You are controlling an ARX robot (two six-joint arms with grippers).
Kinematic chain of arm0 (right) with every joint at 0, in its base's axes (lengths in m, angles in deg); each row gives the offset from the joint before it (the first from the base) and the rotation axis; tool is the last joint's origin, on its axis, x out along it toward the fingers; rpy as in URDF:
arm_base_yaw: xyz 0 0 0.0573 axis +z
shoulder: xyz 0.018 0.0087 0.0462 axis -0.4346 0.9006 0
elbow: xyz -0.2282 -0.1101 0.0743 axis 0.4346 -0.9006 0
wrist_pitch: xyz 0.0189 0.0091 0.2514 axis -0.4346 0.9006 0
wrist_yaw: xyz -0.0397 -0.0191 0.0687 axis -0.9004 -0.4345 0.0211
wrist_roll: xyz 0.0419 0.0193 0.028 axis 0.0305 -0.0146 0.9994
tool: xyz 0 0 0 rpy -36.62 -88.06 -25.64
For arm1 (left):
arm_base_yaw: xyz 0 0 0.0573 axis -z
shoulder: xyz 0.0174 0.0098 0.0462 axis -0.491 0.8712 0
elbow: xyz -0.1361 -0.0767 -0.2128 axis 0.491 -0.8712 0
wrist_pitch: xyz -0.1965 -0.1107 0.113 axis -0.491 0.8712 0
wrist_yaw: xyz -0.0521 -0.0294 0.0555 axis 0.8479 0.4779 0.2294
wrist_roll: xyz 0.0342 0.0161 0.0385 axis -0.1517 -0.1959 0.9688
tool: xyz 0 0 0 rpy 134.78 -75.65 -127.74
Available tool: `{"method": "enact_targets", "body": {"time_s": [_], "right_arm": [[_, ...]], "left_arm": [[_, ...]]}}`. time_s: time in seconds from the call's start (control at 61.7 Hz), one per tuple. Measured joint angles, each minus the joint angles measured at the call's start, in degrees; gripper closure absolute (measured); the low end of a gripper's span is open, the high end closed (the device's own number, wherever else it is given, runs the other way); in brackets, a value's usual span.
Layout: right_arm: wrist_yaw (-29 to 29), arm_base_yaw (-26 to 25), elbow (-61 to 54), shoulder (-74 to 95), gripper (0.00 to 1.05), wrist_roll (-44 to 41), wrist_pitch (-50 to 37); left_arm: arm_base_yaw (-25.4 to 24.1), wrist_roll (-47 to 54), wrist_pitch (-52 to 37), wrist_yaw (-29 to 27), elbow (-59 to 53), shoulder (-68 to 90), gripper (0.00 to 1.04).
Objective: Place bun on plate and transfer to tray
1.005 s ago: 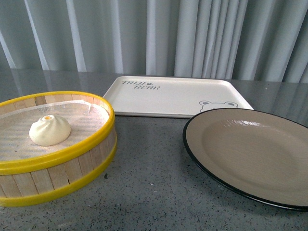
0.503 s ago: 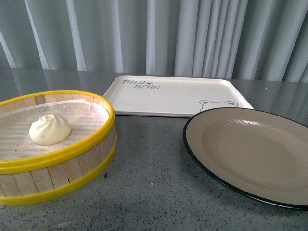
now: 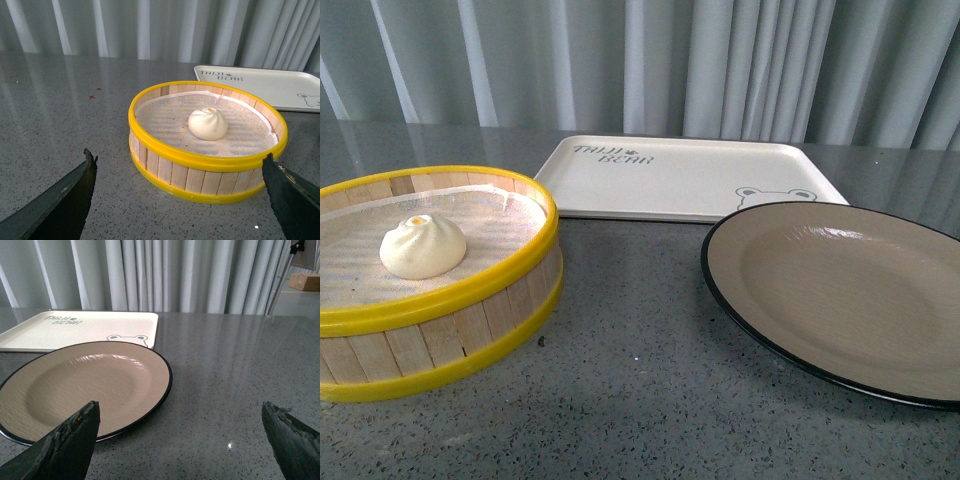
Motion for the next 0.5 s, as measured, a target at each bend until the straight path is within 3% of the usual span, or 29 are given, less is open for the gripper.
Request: {"method": "enact_targets", "body": {"time_s": [0.162, 0.227, 0.259, 0.503], "right_arm": [[0.00, 0.00, 0.00, 0.00, 0.08, 0.00, 0.00], [0.00, 0.00, 0.00, 0.00, 0.08, 0.00, 0.00], [0.20, 0.00, 0.00, 0.00, 0.08, -0.02, 0.00], [0.02, 0.04, 0.00, 0.00, 0.08, -0.02, 0.00]], "left_arm": [[-0.02, -0.02, 0.11, 0.07, 0.04, 0.11, 0.07], [-1.88, -4.13, 13.27, 12.31, 5.25, 8.76, 0.07], [-1.79, -5.53, 15.87, 14.29, 7.26, 13.77, 0.07], [2.38, -6.97, 8.70, 11.19, 20.17, 31.69, 0.07]]}}
